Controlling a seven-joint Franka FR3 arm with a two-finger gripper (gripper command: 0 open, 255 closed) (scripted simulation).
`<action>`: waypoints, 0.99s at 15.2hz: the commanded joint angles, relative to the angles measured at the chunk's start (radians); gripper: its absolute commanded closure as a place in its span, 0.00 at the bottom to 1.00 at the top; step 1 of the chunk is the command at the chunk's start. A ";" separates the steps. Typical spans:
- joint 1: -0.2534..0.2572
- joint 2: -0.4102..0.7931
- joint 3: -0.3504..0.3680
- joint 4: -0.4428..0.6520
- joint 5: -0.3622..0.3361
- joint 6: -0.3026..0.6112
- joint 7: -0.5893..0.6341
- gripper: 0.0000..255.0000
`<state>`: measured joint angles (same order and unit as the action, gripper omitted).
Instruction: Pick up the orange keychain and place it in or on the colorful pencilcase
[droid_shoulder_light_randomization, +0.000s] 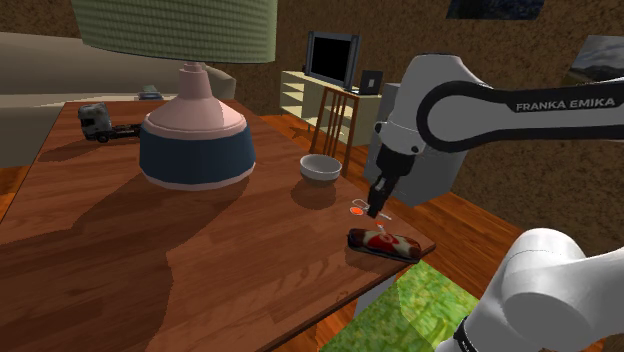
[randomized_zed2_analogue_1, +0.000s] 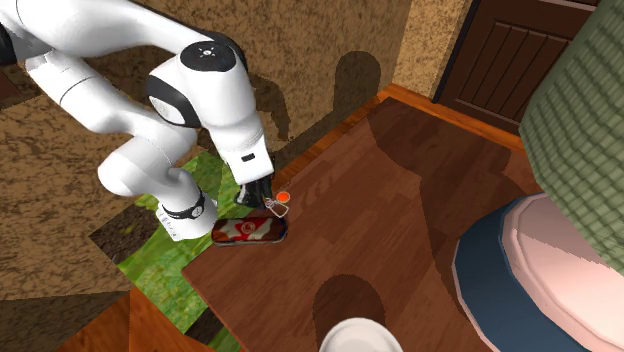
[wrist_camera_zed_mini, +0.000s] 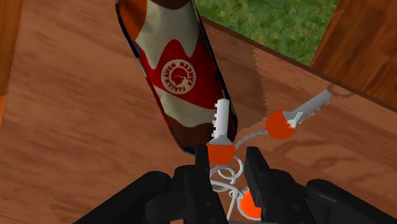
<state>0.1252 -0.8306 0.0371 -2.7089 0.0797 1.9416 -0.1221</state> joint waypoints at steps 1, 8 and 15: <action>-0.023 -0.059 -0.038 -0.034 -0.027 -0.027 -0.040 1.00; -0.068 -0.136 -0.103 -0.120 -0.078 -0.021 -0.108 1.00; -0.069 -0.113 -0.108 -0.205 -0.081 0.086 -0.113 1.00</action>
<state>0.0565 -0.9482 -0.0692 -2.9013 -0.0005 2.0102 -0.2334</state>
